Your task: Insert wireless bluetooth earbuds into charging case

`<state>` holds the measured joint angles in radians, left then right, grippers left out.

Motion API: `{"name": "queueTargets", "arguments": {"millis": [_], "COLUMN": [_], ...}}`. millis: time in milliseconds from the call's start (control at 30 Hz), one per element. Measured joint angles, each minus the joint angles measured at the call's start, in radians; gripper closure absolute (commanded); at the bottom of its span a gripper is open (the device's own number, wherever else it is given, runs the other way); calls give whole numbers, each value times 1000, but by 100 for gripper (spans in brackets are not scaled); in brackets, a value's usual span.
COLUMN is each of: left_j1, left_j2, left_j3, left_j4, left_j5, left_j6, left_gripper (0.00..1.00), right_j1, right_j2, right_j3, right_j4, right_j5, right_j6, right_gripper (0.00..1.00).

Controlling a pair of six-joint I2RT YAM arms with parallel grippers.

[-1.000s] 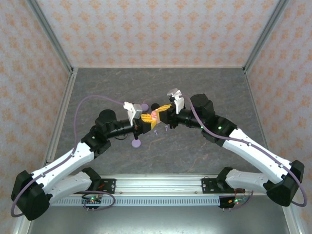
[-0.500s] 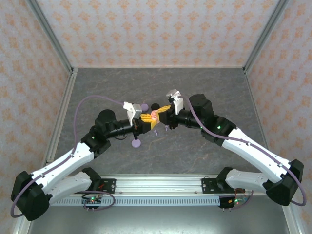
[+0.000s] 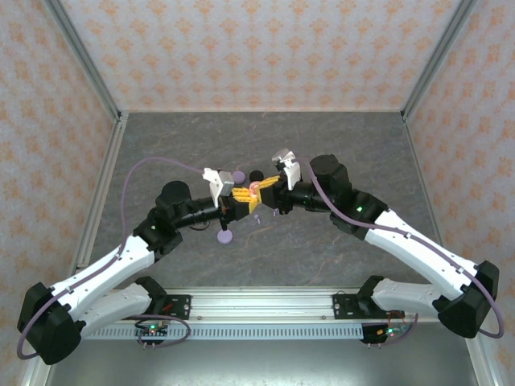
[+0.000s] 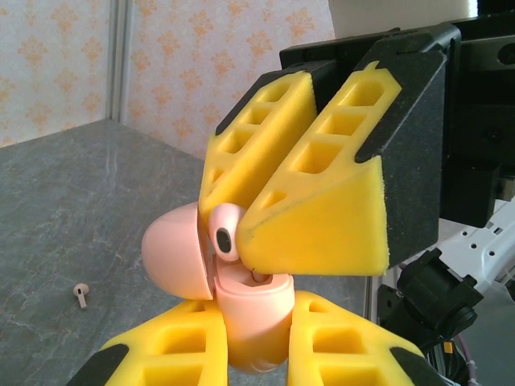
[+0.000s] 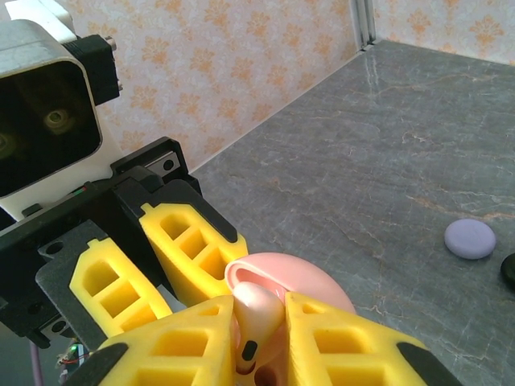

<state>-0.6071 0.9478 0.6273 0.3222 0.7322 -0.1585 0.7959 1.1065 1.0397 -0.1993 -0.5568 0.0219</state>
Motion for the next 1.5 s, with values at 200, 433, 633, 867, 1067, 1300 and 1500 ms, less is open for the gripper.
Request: {"name": "queueTargets", "arguments": {"millis": [200, 433, 633, 867, 1067, 1300, 1500], "left_j1": [0, 0, 0, 0, 0, 0, 0], "left_j2": [0, -1, -1, -12, -34, -52, -58], "left_j3": [0, 0, 0, 0, 0, 0, 0], "left_j4": [0, 1, 1, 1, 1, 0, -3], "left_j5": [0, 0, 0, -1, -1, -2, -8], "left_j6": [0, 2, 3, 3, 4, 8, 11], "left_gripper": [100, 100, 100, 100, 100, 100, 100], "right_j1": [0, 0, -35, -174, -294, -309, -340], "right_j2": [1, 3, -2, -11, 96, 335, 536], "right_j3": [1, 55, 104, 103, 98, 102, 158], "right_j4": [4, -60, -96, -163, -238, -300, -300], "right_j5": [-9, 23, 71, 151, 223, 334, 397], "right_j6": [3, 11, 48, 154, 251, 271, 272], "right_gripper": [66, 56, 51, 47, 48, 47, 48]}}
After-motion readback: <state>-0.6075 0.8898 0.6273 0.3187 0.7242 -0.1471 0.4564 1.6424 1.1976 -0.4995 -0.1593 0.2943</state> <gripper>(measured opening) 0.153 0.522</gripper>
